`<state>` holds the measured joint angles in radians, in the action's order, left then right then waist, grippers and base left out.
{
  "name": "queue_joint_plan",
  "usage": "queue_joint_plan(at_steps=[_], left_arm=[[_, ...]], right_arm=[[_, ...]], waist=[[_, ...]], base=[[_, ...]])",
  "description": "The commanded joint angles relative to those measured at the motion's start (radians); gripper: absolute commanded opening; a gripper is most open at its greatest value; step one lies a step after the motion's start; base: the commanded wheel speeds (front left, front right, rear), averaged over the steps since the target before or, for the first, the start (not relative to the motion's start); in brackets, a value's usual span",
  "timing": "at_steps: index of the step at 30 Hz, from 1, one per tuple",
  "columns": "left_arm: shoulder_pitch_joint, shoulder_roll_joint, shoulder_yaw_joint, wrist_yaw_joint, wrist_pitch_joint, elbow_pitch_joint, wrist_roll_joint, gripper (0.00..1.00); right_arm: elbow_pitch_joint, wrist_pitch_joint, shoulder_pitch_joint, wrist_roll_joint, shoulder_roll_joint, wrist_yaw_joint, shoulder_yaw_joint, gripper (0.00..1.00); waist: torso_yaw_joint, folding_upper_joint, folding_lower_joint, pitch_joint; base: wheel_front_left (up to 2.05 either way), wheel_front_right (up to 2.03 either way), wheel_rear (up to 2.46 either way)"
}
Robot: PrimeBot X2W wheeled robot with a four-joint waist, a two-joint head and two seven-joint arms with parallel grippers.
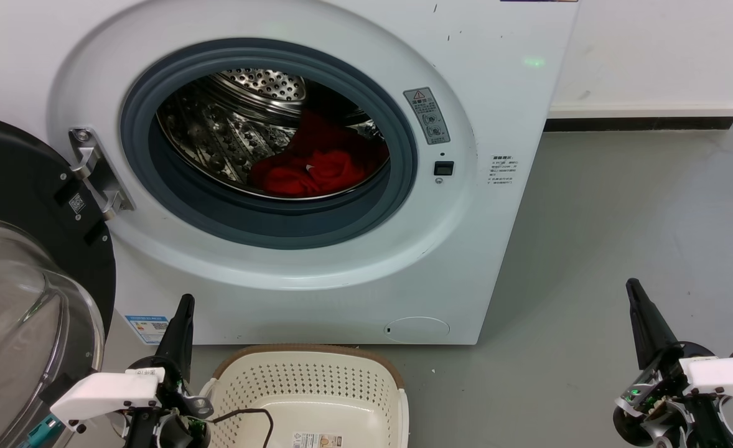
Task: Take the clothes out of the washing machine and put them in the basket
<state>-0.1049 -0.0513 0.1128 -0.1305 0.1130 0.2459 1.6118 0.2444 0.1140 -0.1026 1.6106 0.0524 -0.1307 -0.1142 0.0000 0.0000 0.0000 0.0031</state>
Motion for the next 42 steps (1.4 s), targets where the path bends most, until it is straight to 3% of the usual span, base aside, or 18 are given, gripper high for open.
queue_joint_plan(at_steps=[1,27,28,35,42], left_arm=[[-0.008,0.001,0.001,0.000,0.003,0.000,-0.003,0.00],[-0.008,0.001,0.001,0.000,0.003,0.000,-0.003,0.00],[0.000,0.000,0.000,0.000,0.000,0.000,0.000,1.00],[0.031,0.004,-0.001,0.000,-0.018,0.018,-0.017,1.00],[0.038,0.003,0.013,0.003,-0.053,-0.019,-0.130,1.00]], right_arm=[[0.001,0.001,-0.013,0.000,-0.004,0.000,0.001,0.00],[0.001,0.001,-0.013,0.000,-0.004,0.000,0.001,0.00],[0.000,0.000,0.000,0.000,0.000,0.000,0.000,1.00],[0.023,-0.017,0.028,-0.009,0.000,0.000,0.008,1.00],[0.005,-0.052,0.037,-0.107,-0.001,0.000,0.007,1.00]], waist=[[0.000,0.0000,0.0000,0.000],[0.000,0.0000,0.0000,0.000],[0.000,0.0000,0.0000,0.000],[0.001,0.0000,0.0000,0.000],[0.002,0.0000,0.0000,0.001]], base=[[0.00,0.00,0.00],[0.00,0.00,0.00],[0.00,0.00,0.00],[0.00,0.00,0.00],[0.00,0.00,0.00]])
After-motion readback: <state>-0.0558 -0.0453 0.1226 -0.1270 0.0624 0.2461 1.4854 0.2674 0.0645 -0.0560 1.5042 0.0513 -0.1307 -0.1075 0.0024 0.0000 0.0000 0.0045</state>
